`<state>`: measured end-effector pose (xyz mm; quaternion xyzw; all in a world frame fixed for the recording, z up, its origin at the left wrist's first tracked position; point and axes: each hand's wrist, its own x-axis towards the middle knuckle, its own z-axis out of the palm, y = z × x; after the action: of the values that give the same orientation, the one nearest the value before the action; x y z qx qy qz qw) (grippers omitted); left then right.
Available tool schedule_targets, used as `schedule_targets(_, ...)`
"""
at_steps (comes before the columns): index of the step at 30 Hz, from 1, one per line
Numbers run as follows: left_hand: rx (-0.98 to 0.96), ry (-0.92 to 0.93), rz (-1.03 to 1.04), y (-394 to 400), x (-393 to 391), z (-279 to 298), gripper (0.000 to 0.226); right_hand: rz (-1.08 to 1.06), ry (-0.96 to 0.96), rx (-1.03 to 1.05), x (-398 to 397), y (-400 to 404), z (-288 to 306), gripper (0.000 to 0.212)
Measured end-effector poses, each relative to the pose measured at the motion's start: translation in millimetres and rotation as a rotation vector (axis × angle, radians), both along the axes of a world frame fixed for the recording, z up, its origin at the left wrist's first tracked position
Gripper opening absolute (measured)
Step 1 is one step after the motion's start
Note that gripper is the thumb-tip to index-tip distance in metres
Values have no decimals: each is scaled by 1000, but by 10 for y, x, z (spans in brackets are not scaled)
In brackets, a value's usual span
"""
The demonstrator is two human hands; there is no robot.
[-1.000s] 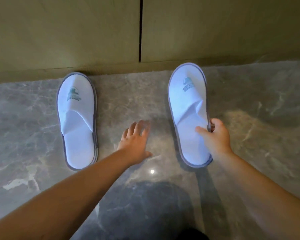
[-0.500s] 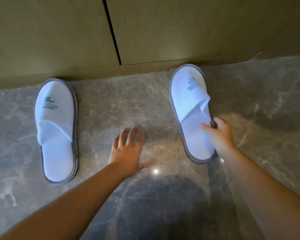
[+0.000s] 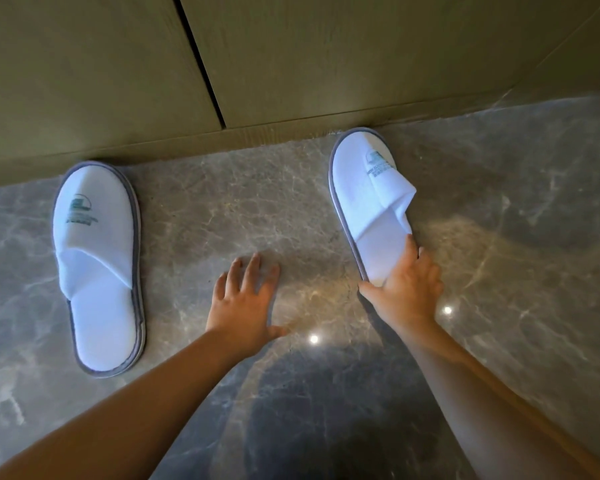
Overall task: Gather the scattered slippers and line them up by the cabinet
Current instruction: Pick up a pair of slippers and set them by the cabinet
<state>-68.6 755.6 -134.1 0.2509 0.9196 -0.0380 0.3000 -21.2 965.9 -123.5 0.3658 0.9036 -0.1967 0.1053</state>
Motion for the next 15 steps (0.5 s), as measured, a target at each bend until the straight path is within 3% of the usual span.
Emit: schedule_targets(15,10,-30,14,23,-16,63,102,105,-53,56,15,331,182,85)
